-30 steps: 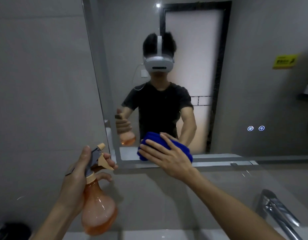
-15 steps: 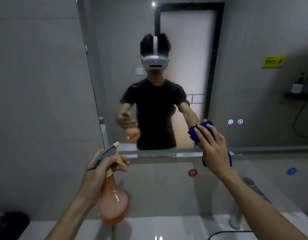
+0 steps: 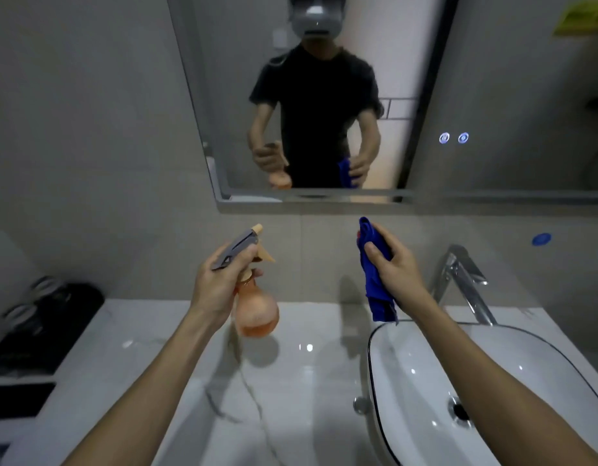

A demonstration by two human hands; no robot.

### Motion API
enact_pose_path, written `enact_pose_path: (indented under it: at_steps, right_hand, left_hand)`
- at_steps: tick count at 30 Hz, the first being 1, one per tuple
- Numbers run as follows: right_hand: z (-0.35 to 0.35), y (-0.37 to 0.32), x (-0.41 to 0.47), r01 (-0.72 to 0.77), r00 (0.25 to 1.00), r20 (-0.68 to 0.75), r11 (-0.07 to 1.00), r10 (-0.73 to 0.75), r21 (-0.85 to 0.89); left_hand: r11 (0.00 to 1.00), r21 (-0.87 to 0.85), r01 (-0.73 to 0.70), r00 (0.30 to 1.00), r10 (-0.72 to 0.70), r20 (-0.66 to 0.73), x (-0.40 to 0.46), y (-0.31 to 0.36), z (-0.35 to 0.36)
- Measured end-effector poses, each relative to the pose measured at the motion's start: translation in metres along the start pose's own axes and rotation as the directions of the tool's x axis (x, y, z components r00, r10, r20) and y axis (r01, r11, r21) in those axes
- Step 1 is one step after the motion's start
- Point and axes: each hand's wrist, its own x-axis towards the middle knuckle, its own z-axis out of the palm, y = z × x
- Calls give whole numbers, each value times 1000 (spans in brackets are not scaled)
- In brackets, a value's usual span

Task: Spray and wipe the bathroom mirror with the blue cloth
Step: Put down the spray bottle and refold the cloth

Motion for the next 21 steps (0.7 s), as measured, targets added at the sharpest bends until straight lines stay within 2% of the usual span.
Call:
enact_pose_path:
  at_steps: [3,9,13,17,21]
  right_hand:
    - [9,12,-31,-97,995,-20,988,100,118]
    - [16,44,-82,-241,970,8,953,243,183]
    - [18,57,-103,-309,949,10,925,315,221]
    - [19,66,-117,-355,933,23,907,359,229]
    - [20,72,-125,-398,916,42,891,399,220]
  left_hand:
    - [998,25,63,998,-63,-7,-18,-19,-6]
    - [938,320,131,990,-140,3,-49,-58,-13]
    - [914,358,189,979,-205,7,-58,-77,-19]
    - [898,393,198,966,-247,78,-62,-95,-24]
    - [844,499,195,943,-301,140,-62,-114,-25]
